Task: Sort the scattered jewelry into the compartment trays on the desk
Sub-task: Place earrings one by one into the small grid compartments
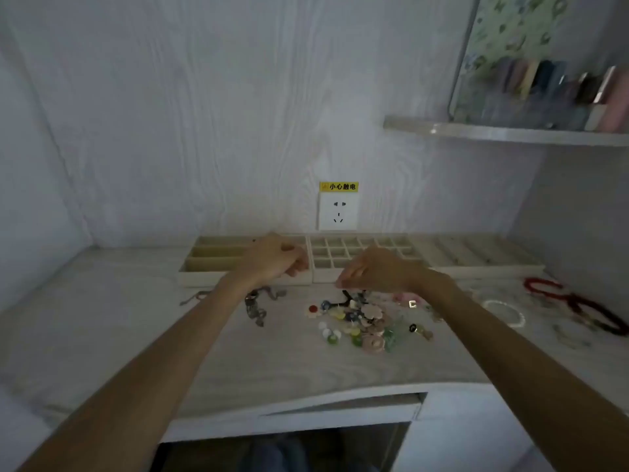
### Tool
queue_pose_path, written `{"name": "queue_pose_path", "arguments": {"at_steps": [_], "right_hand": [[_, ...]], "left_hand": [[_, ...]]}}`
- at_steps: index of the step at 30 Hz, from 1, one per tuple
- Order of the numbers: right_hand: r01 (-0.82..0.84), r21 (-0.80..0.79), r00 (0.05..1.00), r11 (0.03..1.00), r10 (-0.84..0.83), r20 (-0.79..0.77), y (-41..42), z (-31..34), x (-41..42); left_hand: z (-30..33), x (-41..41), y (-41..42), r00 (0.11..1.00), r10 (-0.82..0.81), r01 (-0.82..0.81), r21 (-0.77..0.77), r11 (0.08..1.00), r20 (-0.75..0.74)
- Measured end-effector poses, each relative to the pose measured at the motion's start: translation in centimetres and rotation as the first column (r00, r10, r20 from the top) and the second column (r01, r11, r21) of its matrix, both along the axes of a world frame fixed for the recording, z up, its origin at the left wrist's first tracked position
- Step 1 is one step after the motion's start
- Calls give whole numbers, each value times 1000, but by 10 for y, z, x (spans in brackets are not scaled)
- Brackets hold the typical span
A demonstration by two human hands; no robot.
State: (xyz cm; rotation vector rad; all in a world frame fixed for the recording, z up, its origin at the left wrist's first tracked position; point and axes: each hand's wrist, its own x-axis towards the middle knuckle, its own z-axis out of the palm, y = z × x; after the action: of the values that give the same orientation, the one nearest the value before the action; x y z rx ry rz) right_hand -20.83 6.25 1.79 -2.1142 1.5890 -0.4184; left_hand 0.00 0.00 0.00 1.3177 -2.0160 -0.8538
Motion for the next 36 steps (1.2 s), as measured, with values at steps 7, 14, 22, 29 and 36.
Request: {"name": "queue_pose_path", "arguments": {"at_steps": [7,14,22,29,36], "right_hand": [[-95,136,995,986,98,-21,-24,-22,21],[-162,152,982,975,143,127,-44,-3,19],[-55,68,879,996,16,477,-70,34,11],[35,20,841,999,-40,540,-114,39,0],[149,-7,856,989,-126,502,-144,8,-4]], "left_hand": [[-29,13,4,954,-128,214,-320,923,271],[-24,9,-3,943,-293,316,-144,938,157],[17,-4,-32,926,-339,360,118,926,-167],[29,-16,-89,979,-193,192,-21,981,-60],[4,-22,-121,999,4,-1,-57,998,51]]}}
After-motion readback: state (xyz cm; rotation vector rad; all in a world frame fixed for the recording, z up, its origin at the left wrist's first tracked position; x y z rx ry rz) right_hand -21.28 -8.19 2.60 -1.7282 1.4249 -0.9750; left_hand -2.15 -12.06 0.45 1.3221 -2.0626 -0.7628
